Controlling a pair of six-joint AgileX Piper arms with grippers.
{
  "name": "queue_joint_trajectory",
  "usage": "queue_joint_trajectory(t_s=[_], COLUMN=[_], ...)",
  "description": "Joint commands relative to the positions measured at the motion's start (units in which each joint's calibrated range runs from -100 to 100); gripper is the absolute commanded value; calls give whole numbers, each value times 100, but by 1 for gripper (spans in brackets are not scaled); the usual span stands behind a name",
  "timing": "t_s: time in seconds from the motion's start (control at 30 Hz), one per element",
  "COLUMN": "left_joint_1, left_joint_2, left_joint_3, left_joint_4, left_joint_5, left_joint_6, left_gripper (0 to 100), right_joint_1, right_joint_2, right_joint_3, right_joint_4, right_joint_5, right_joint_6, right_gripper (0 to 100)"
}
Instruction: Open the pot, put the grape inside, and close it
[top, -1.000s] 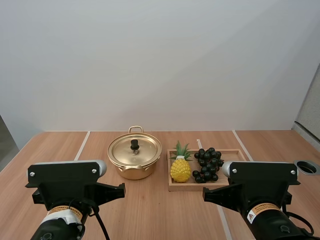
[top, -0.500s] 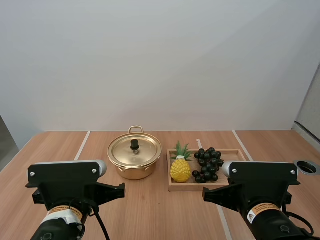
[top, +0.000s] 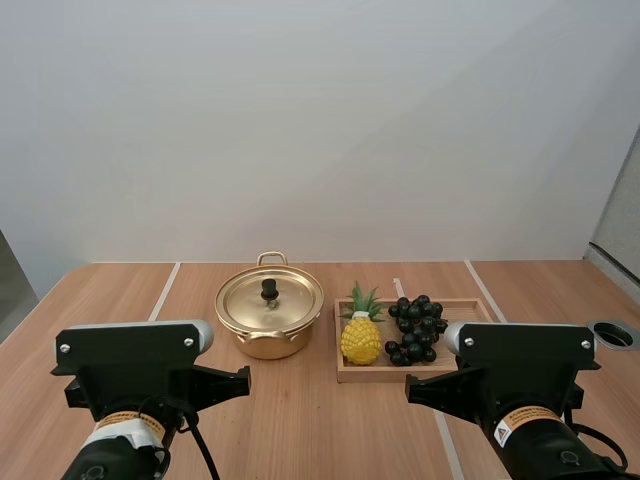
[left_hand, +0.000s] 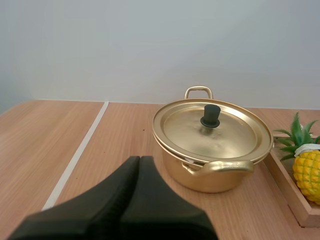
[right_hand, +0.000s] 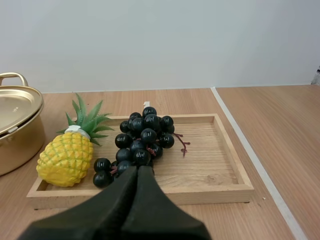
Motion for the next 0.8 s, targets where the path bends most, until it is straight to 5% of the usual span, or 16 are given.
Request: queue_joint_trajectory(t_s=[0.0,0.47,0.77], left_joint_1=[21,21,21], left_joint_2=[-28,-28,-28], left_joint_3=[8,8,-1323], left_joint_4=[-94,-122,-122], left_joint_5=[-117,-865,-845], left_joint_6=[-2,-23,-14], left_gripper=[0,0,0], right_joint_1=[12,11,11], right_joint_2=[-39,-39,-39], right_joint_3=[0,-39,-2072], right_joint_4=[2,-239,-174], right_joint_5=[10,-378,391], right_joint_6=[-1,-1,-1], right_gripper=[0,0,0])
